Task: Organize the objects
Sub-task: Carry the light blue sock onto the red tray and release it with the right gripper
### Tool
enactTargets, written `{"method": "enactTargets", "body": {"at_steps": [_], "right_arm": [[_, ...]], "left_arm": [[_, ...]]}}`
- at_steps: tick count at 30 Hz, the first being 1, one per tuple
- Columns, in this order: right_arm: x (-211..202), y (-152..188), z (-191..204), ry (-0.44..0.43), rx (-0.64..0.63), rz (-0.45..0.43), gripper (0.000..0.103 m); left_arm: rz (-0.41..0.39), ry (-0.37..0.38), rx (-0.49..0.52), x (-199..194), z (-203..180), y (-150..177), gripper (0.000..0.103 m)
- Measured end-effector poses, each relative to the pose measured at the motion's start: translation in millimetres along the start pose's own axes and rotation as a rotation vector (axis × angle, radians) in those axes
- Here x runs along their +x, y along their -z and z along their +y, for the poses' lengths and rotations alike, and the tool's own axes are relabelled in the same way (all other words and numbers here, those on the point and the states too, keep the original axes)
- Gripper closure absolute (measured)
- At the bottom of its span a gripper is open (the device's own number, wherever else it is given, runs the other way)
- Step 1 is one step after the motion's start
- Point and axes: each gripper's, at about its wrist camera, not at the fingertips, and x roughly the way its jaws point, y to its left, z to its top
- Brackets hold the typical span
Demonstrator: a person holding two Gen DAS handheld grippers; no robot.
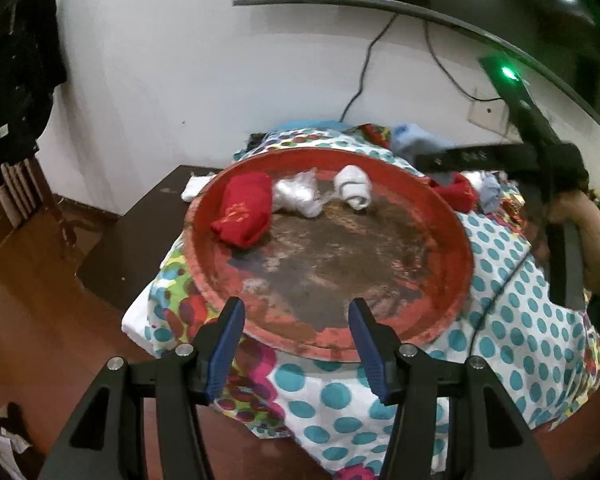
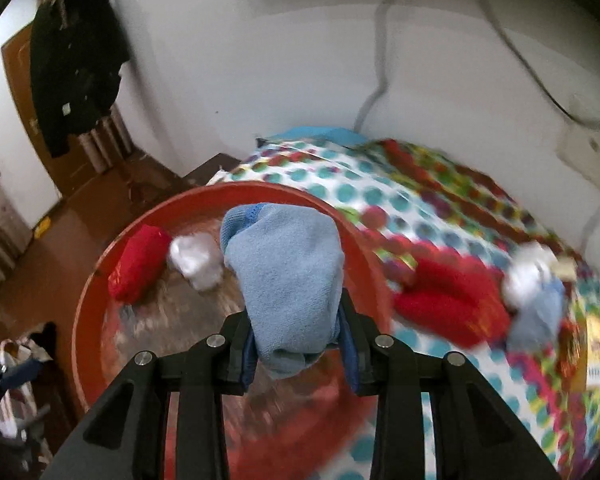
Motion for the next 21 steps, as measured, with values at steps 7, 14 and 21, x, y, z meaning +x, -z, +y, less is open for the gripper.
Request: {"method": "enactTargets", "body": {"at_steps": [7, 14, 21], "right_arm": [[57, -33, 46, 0.017, -0.065, 0.064, 0.071], [99, -46, 63, 0.054, -0.091, 0.118, 0.070], [112, -43, 67, 0.056, -0.097, 0.136, 0.044]], "left_arm": [[-0.003, -0.035, -0.037, 2, 20, 0, 0.048], [0.013, -0.041, -0.078, 9, 38, 1, 0.048], [0.042, -0.038, -0.103, 19, 46, 5, 0.048]]}}
